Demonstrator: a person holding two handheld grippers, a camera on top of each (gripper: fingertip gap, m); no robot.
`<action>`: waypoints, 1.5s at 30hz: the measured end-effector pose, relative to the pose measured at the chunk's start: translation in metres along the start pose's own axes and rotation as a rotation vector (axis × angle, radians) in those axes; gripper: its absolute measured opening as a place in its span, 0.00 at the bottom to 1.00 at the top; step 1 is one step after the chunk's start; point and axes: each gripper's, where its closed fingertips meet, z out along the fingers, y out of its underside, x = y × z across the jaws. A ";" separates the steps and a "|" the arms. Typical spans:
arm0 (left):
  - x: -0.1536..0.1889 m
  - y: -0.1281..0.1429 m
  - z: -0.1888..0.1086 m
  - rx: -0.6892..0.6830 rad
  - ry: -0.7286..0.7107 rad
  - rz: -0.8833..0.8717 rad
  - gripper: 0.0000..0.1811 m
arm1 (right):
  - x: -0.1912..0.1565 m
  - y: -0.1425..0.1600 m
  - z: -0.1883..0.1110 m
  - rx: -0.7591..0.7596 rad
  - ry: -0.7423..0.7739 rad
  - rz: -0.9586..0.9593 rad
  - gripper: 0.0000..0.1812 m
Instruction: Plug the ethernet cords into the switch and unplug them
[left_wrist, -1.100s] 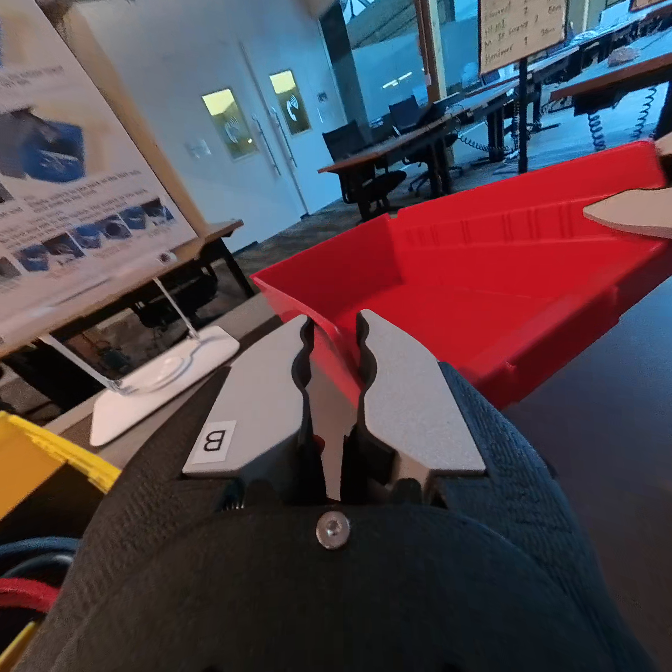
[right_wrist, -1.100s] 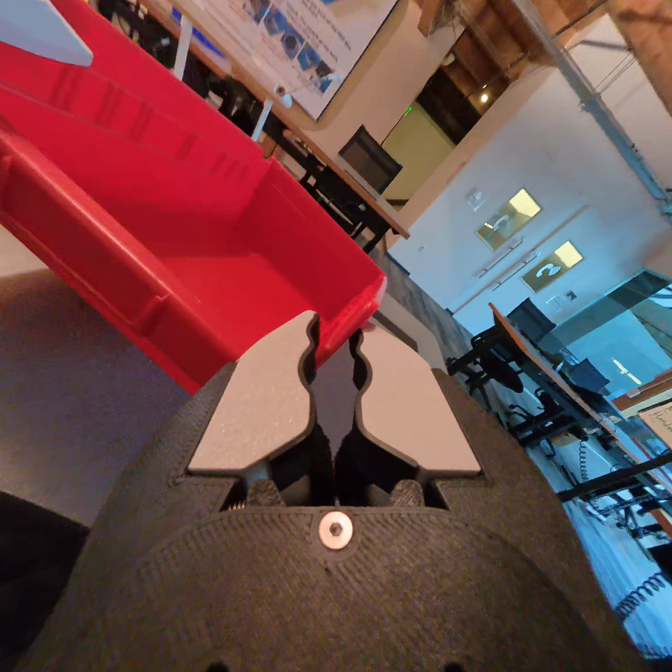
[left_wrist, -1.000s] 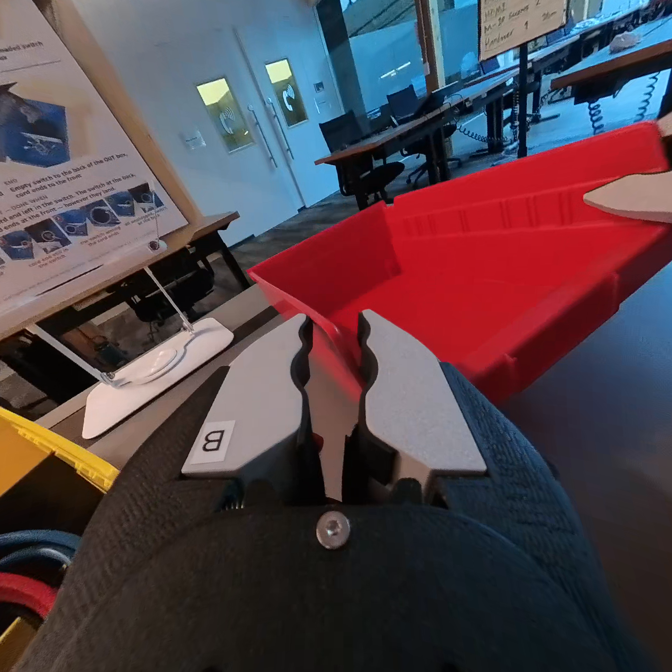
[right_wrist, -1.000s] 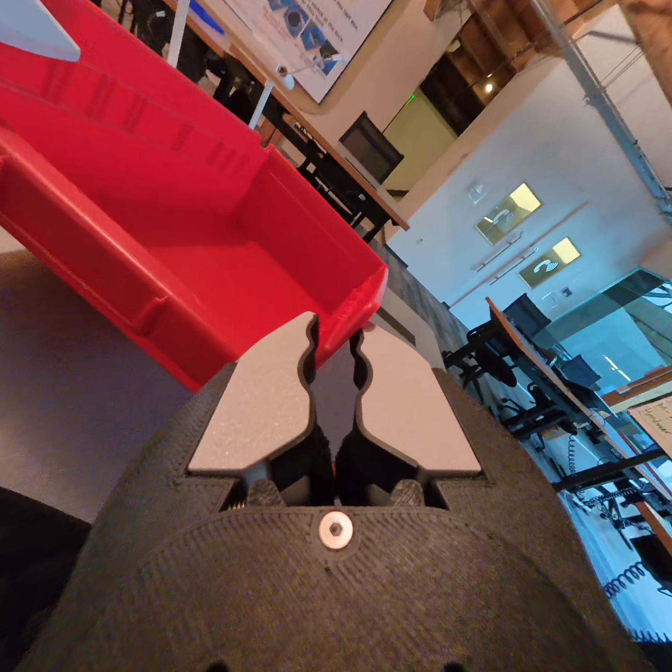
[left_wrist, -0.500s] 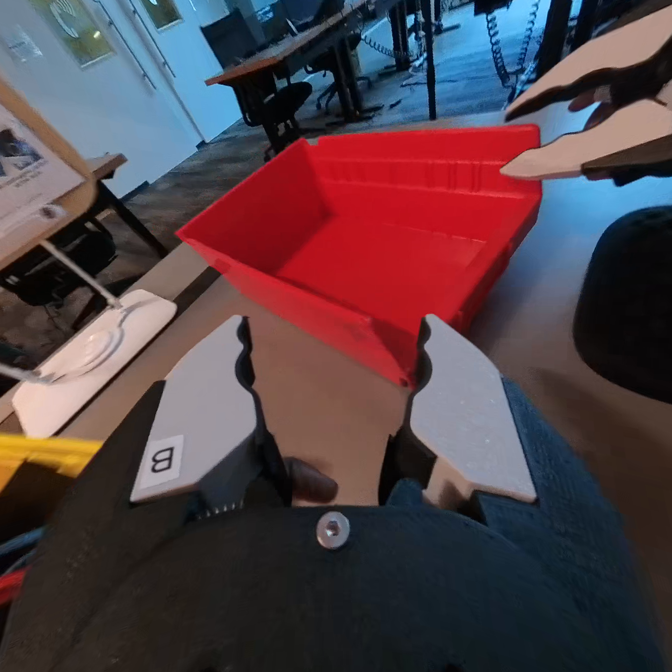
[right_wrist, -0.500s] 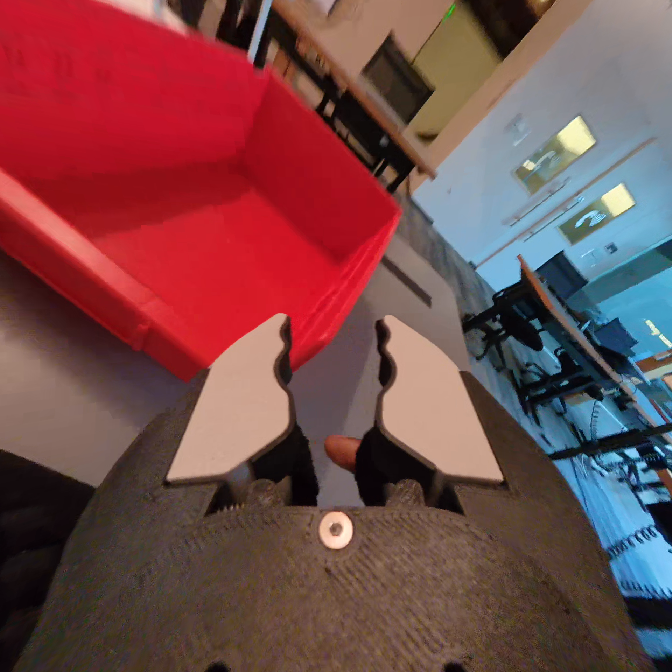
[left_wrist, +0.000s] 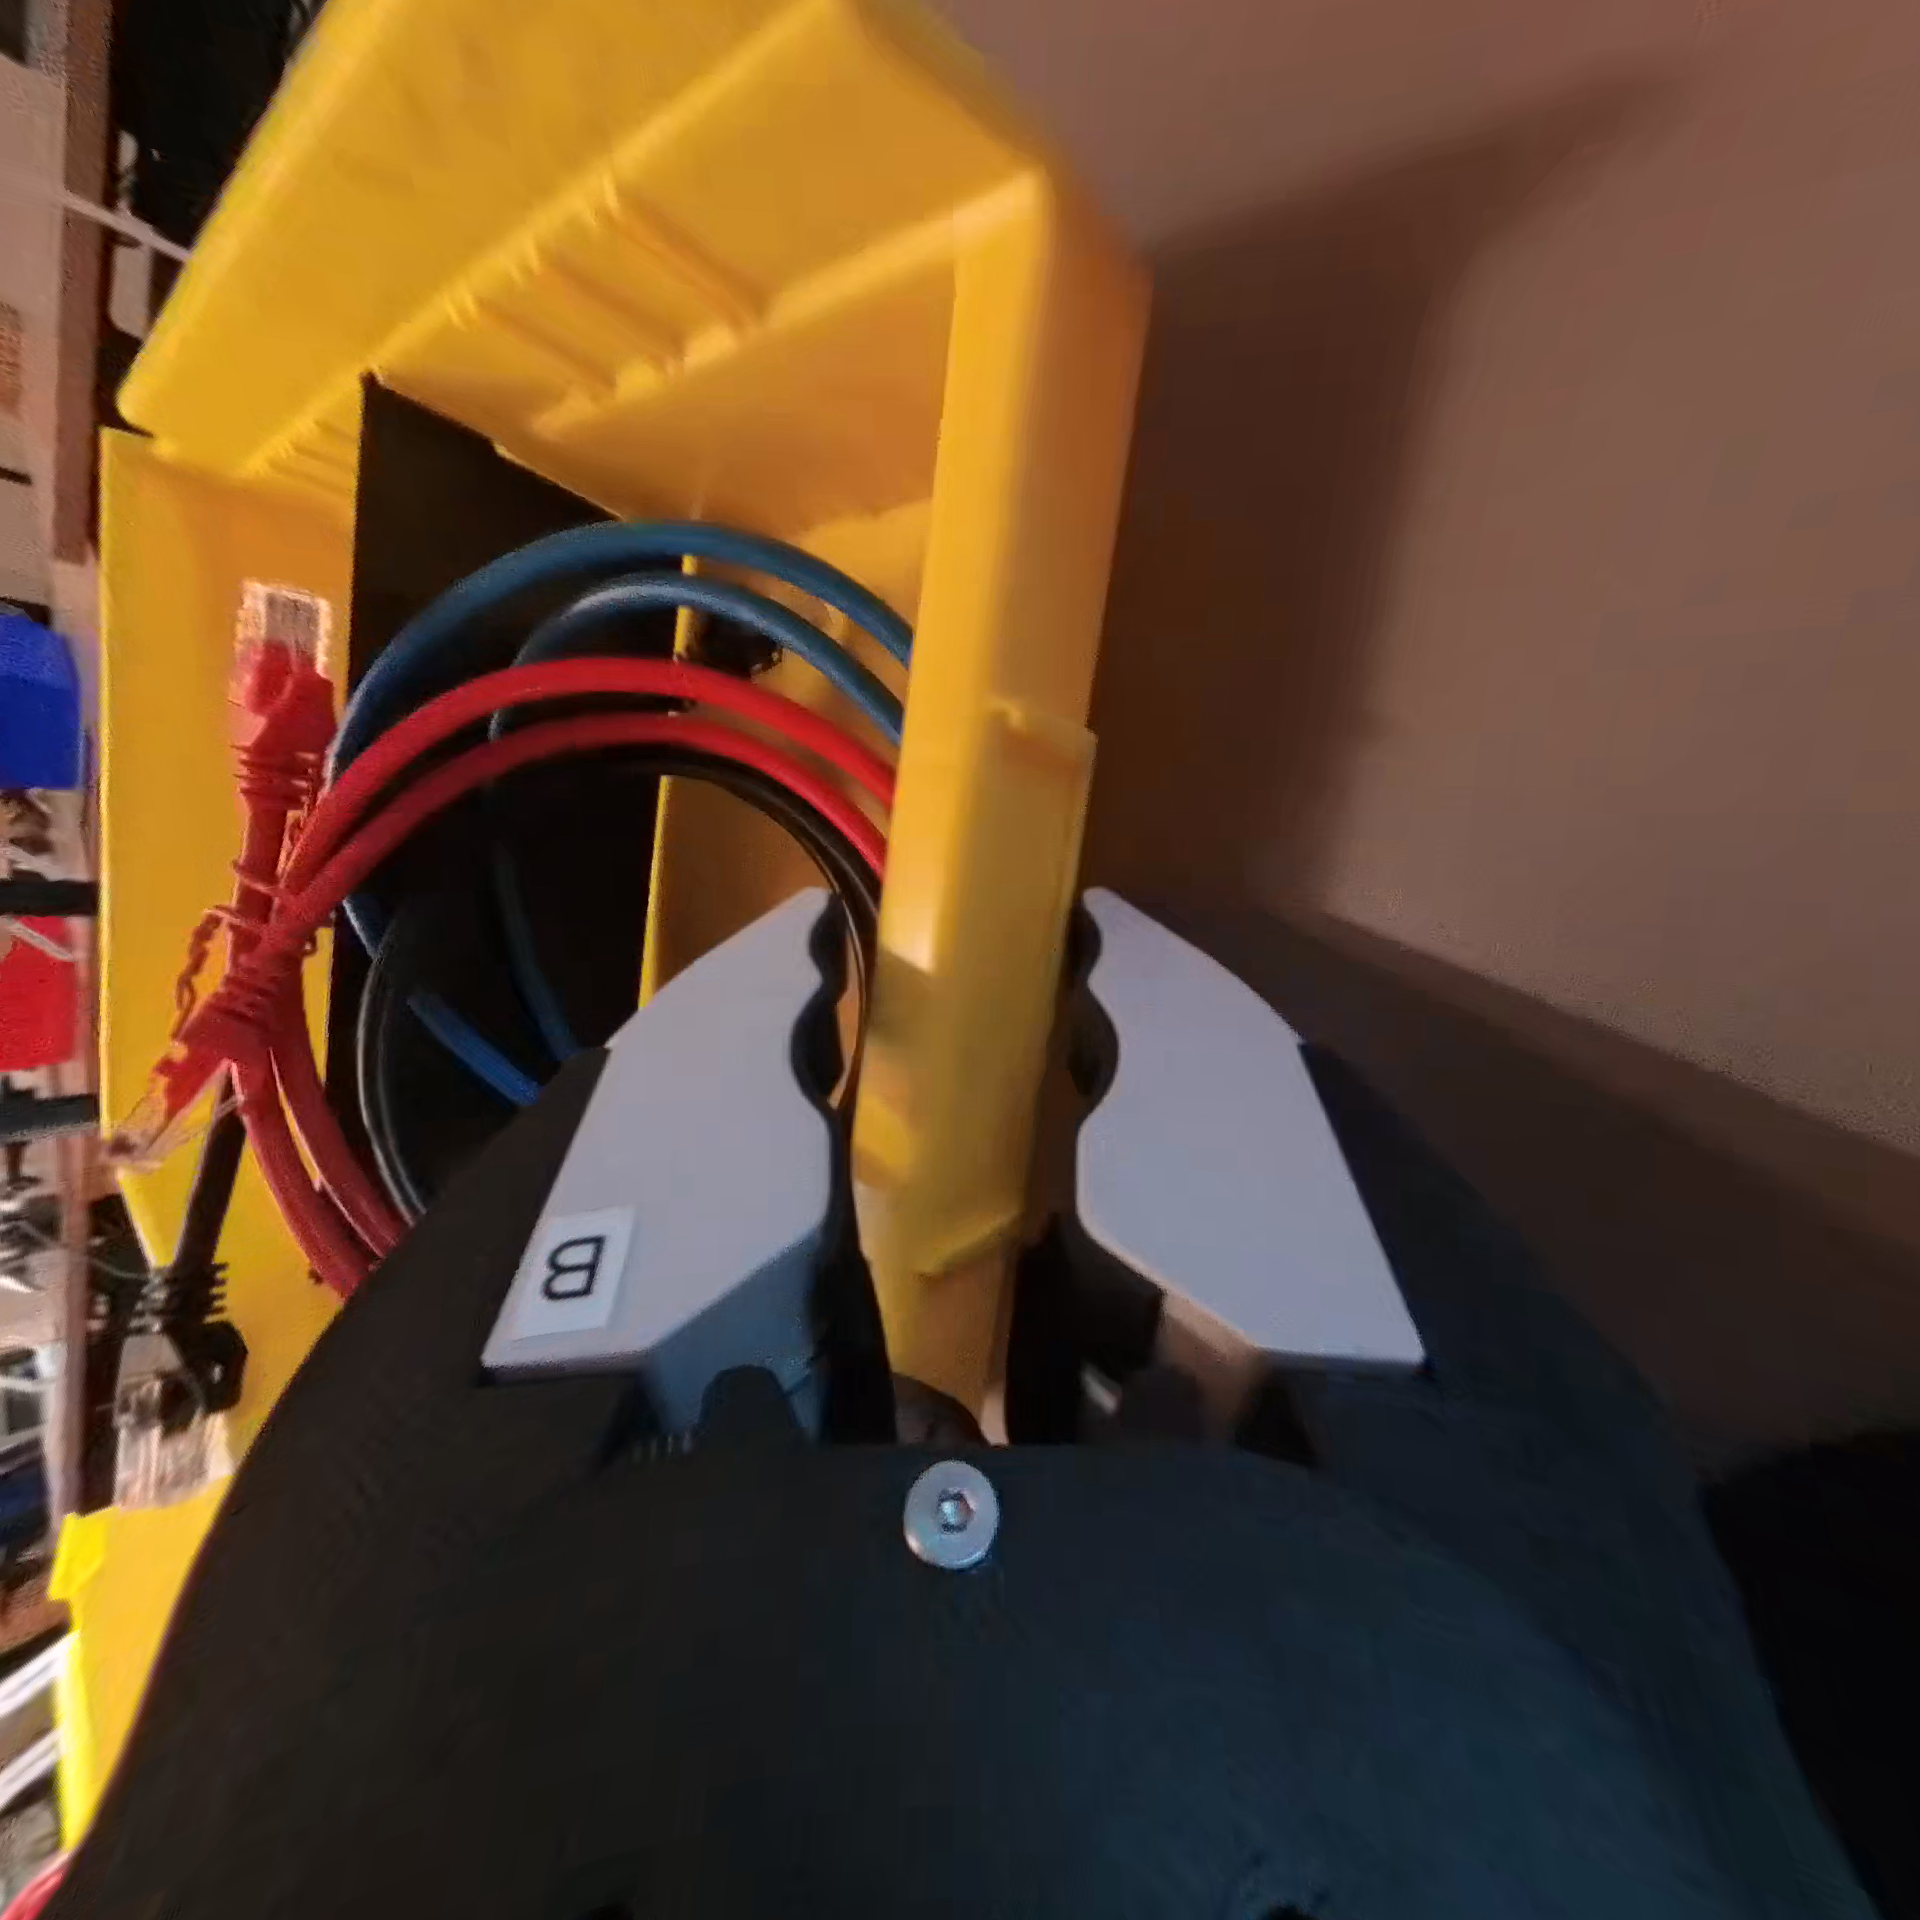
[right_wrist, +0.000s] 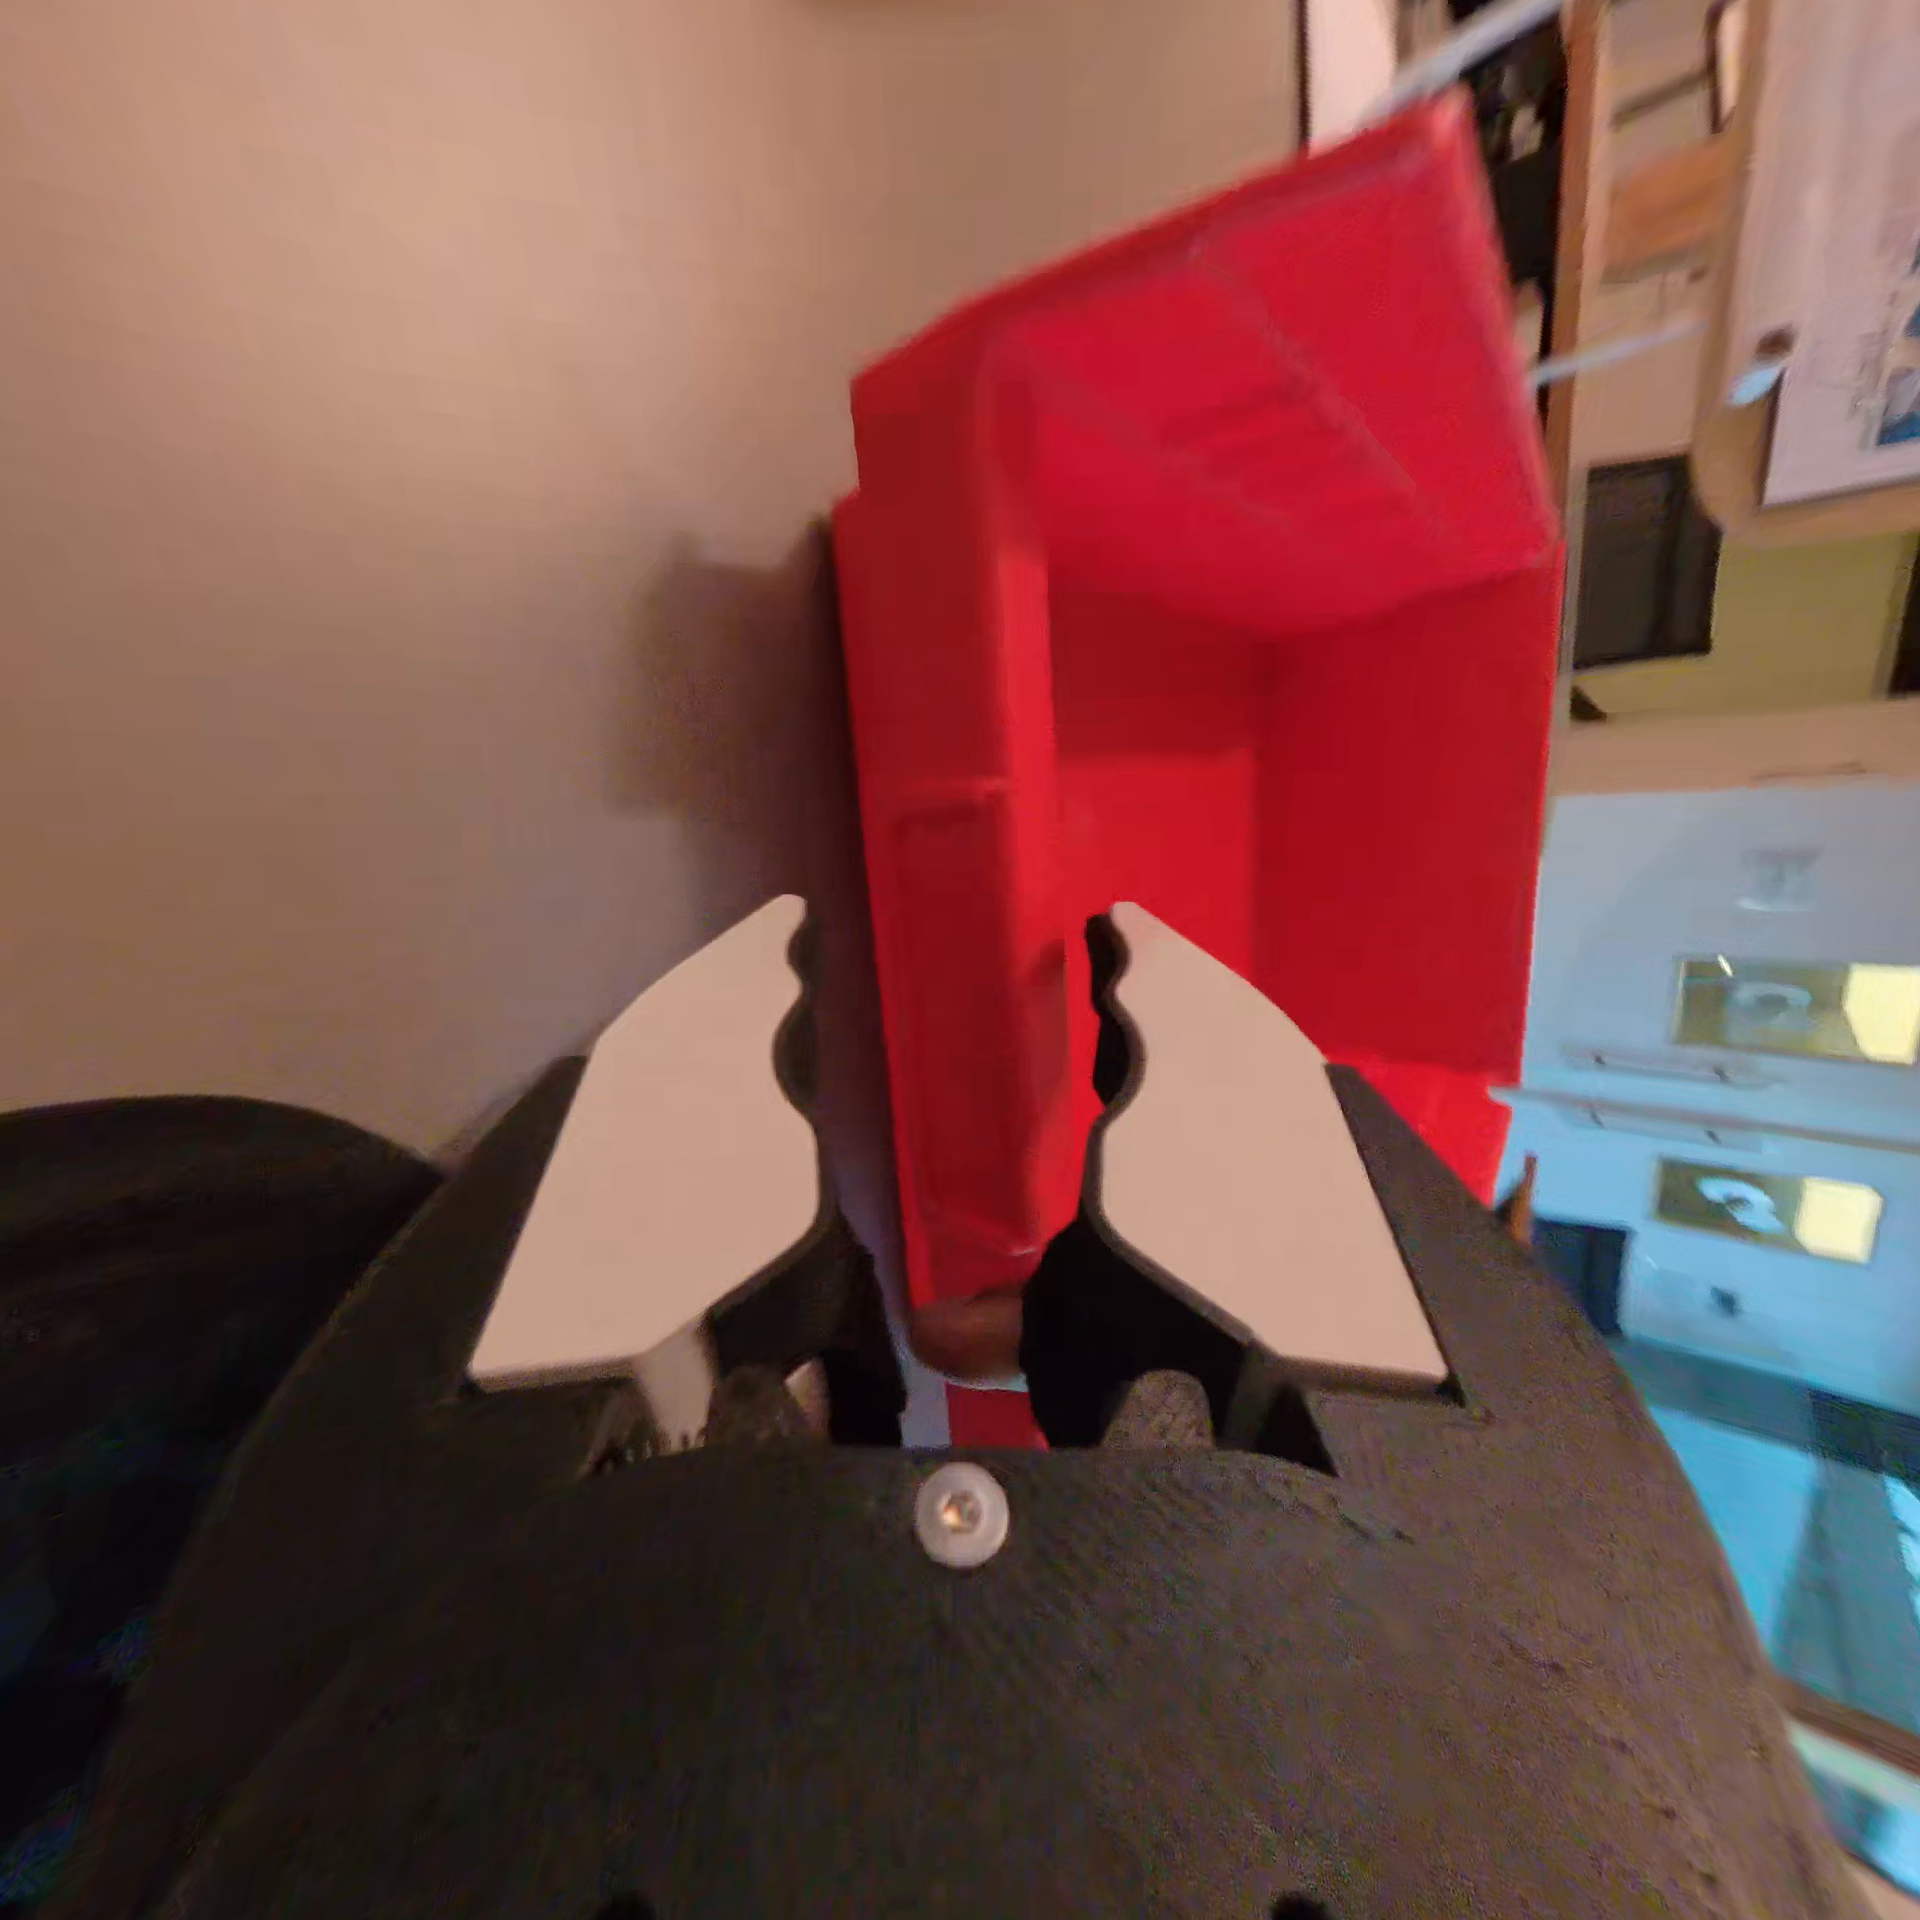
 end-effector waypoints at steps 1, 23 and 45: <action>0.001 0.004 -0.001 -0.005 0.002 0.004 0.19 | 0.002 0.009 0.005 -0.056 0.014 -0.024 0.23; -0.024 0.196 -0.100 -0.056 0.013 0.003 0.20 | 0.003 0.134 -0.055 -0.337 0.081 0.106 0.19; -0.134 0.152 -0.224 0.384 -0.018 -0.809 0.44 | 0.029 -0.013 -0.189 0.918 -0.271 0.705 0.50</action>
